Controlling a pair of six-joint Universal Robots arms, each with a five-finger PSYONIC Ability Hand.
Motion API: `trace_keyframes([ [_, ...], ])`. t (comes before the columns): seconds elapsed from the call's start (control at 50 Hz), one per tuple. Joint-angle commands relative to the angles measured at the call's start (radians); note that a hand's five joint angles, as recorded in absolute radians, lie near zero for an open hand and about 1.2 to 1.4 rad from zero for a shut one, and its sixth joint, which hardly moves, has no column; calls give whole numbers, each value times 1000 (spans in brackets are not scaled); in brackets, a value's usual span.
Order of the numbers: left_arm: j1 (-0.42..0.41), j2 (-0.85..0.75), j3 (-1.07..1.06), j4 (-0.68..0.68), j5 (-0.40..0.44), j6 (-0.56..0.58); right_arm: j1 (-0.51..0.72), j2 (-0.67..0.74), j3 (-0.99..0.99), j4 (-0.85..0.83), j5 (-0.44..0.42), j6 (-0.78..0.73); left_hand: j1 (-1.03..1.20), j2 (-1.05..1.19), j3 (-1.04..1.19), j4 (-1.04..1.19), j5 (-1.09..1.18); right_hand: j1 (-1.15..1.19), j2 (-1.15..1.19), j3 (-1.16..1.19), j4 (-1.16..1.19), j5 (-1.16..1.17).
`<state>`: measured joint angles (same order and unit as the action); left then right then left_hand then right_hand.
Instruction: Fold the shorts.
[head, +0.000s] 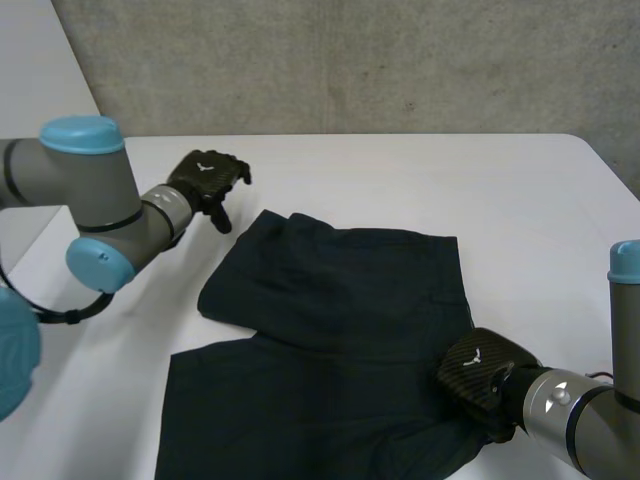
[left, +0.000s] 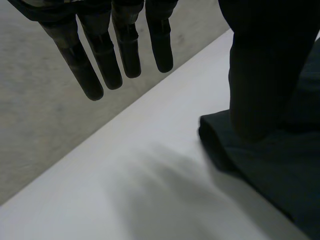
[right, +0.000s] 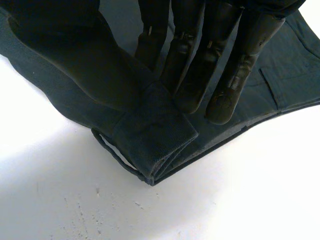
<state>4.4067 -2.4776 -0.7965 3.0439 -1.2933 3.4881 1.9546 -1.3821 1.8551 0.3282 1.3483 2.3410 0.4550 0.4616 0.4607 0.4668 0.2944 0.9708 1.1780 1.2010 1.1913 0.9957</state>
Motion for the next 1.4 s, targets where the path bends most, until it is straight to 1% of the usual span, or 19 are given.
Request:
trace_keyframes([
  [0.02,-6,-132,140,-31,121,-47,-2,3,21,-35,0,31,90,84,85,78,76,426,218,195,205,226],
  [0.28,-26,-279,313,-83,123,-40,-3,2,41,-43,0,51,99,92,93,87,85,426,218,195,205,226],
  [0.36,-26,-310,353,-109,120,-35,-5,0,44,-43,0,51,146,139,140,134,132,426,218,195,205,226],
  [0.44,-24,-334,387,-116,109,-5,-5,0,50,-43,0,51,322,315,316,310,308,426,218,195,205,226],
  [0.46,-23,-340,395,-116,88,20,-6,0,52,-43,0,51,436,429,430,424,422,426,218,195,205,226],
  [0.52,-21,-351,408,-116,34,64,-6,0,52,-43,0,51,607,600,601,595,593,426,218,195,205,226],
  [0.54,-21,-360,416,-114,-4,99,-6,0,52,-43,0,49,700,693,694,688,686,426,218,195,205,226],
  [0.6,-18,-372,430,-111,-56,159,-6,0,53,-43,0,51,926,920,921,915,912,426,218,195,205,226],
  [0.7,-13,-383,444,-106,-164,268,-5,-2,53,-43,2,51,941,935,936,930,927,426,218,195,205,226],
  [0.74,-13,-380,444,-103,-188,281,-5,-2,53,-43,2,51,941,935,936,930,927,426,218,195,205,226],
  [0.9,-30,-362,413,-86,-193,269,-5,-8,52,-41,2,51,941,935,936,930,927,426,218,195,205,226],
  [0.92,-33,-357,413,-85,-195,263,-5,-9,52,-41,2,54,936,929,930,924,922,426,218,195,205,226],
  [0.96,-47,-340,399,-85,-195,240,-5,-11,52,-43,2,54,714,707,708,702,700,426,218,195,205,226],
  [0.98,-52,-334,393,-85,-195,232,-5,-12,50,-43,2,54,562,555,556,550,548,426,218,195,205,226],
  [1.0,-59,-317,379,-85,-198,212,-5,-12,50,-46,0,55,202,196,197,191,189,426,218,195,205,226],
  [1.08,-67,-246,320,-86,-205,158,-5,-12,52,-61,0,60,-220,-226,-225,-231,-234,426,218,195,205,226],
  [1.22,-66,-41,97,-99,-210,85,0,-12,23,-78,-6,101,-236,-242,-241,-247,-250,426,218,195,205,226],
  [1.24,-66,41,3,-109,-208,65,0,-12,16,-80,-8,106,-218,-225,-224,-230,-232,426,218,195,205,226],
  [1.4,-64,439,-476,-188,-205,-38,4,5,-73,-123,-1,222,-74,-81,-80,-86,-88,426,218,195,205,226],
])
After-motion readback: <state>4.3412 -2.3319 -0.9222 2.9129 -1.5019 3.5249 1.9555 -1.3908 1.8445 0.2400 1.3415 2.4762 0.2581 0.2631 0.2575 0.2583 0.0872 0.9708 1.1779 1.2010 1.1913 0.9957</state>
